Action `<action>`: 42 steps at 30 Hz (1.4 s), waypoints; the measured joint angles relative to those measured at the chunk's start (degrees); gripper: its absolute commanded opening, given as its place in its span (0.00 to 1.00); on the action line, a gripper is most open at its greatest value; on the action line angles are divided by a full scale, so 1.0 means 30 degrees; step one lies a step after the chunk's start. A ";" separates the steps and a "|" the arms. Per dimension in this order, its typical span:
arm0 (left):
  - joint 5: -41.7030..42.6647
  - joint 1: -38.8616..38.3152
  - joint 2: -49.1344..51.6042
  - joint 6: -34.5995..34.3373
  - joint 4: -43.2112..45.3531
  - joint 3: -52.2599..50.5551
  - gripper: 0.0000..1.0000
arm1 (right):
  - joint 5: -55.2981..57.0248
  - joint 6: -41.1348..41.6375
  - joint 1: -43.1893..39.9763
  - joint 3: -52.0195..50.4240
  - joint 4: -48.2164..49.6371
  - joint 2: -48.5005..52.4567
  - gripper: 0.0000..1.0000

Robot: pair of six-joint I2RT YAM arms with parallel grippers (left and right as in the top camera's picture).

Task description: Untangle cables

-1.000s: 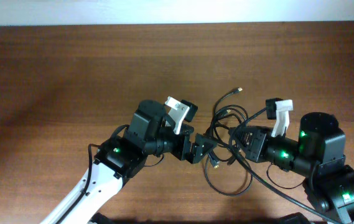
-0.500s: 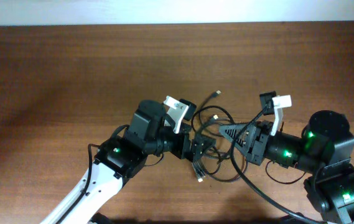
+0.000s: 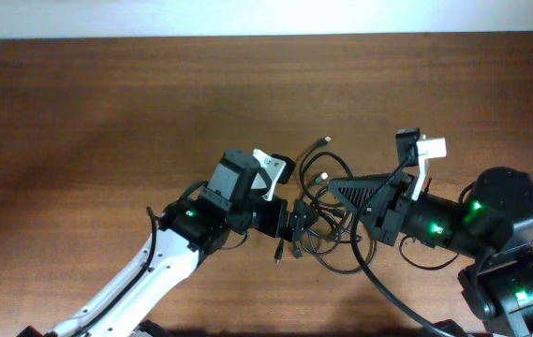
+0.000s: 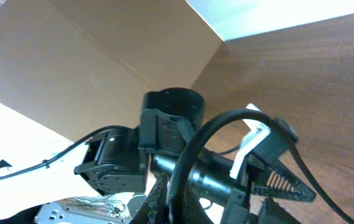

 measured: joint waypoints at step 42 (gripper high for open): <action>0.1566 -0.0350 0.3993 -0.1435 0.4692 0.0000 0.99 | 0.0182 0.4852 -0.0007 0.0372 0.5136 0.1785 0.04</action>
